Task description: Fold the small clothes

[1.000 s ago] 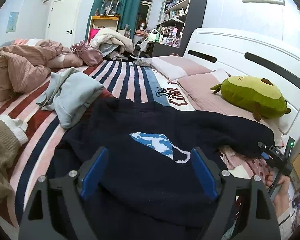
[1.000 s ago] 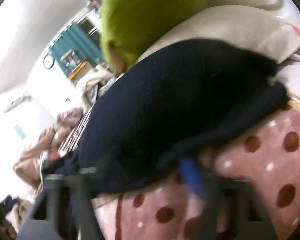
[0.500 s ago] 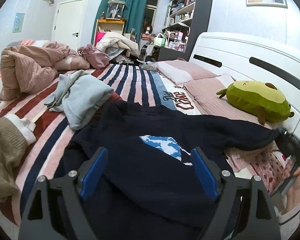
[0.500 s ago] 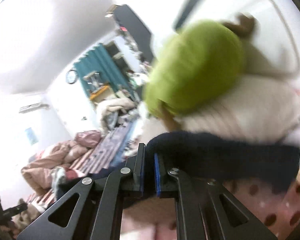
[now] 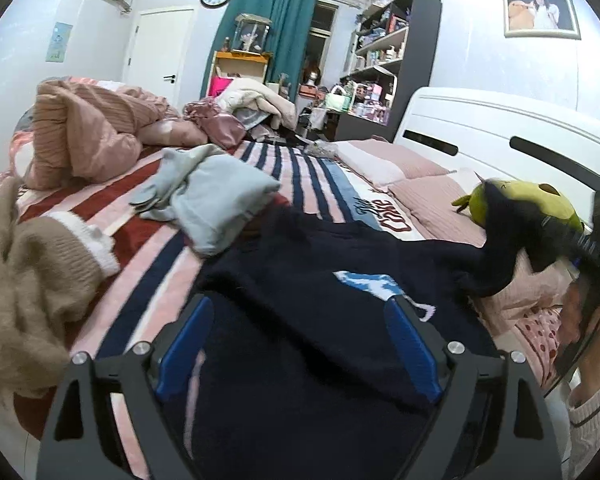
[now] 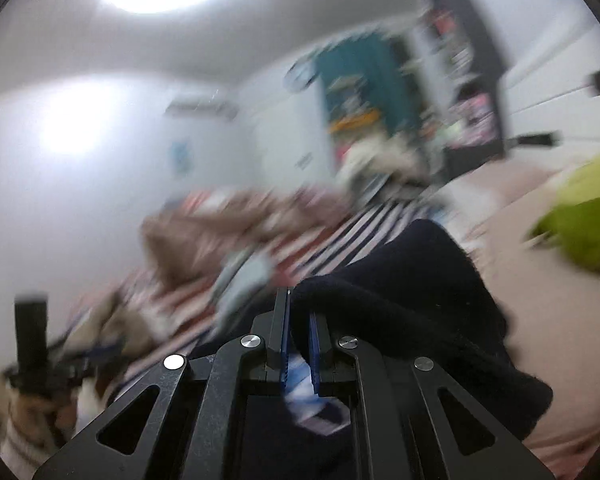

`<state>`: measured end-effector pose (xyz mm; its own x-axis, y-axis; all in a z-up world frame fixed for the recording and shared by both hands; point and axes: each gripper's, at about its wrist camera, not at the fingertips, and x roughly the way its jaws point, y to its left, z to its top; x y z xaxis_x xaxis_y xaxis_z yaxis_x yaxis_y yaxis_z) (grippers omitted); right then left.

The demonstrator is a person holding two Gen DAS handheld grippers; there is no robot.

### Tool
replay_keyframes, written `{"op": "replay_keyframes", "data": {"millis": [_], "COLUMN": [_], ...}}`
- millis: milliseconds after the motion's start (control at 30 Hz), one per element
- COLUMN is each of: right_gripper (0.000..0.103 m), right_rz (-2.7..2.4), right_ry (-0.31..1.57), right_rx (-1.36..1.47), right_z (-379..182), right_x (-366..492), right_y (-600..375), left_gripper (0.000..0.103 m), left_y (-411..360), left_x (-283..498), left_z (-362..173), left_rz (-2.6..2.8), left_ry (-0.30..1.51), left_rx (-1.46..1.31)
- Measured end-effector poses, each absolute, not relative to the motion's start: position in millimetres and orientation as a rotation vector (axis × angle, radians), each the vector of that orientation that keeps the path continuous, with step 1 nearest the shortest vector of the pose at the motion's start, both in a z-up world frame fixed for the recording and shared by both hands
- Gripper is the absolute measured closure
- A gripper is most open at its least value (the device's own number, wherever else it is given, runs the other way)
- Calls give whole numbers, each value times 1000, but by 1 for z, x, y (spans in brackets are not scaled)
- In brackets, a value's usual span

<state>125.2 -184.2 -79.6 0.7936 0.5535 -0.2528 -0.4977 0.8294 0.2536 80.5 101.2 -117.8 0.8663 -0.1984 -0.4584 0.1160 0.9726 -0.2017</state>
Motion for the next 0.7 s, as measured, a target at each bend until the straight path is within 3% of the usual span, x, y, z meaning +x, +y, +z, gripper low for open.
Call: {"op": "replay_keyframes", "data": {"millis": [233, 333, 400, 533, 700], "right_gripper": [100, 97, 97, 78, 67], "right_rz": [725, 717, 706, 681, 582], "right_ry": [744, 826, 846, 790, 699], "right_rx": [20, 36, 44, 63, 120], "right_z": [-181, -203, -209, -177, -147], "right_x": [150, 144, 136, 121, 89], "right_y": [-73, -68, -72, -96, -154], "left_gripper": [16, 16, 16, 16, 16], "left_y": [140, 145, 142, 128, 84], "left_x": [71, 72, 74, 77, 88], "left_z": [-136, -143, -144, -141, -136], "left_rz": [-136, -143, -152, -185, -267], "left_ry": [514, 526, 531, 533, 557], "left_rx": [-207, -226, -227, -213, -149]}}
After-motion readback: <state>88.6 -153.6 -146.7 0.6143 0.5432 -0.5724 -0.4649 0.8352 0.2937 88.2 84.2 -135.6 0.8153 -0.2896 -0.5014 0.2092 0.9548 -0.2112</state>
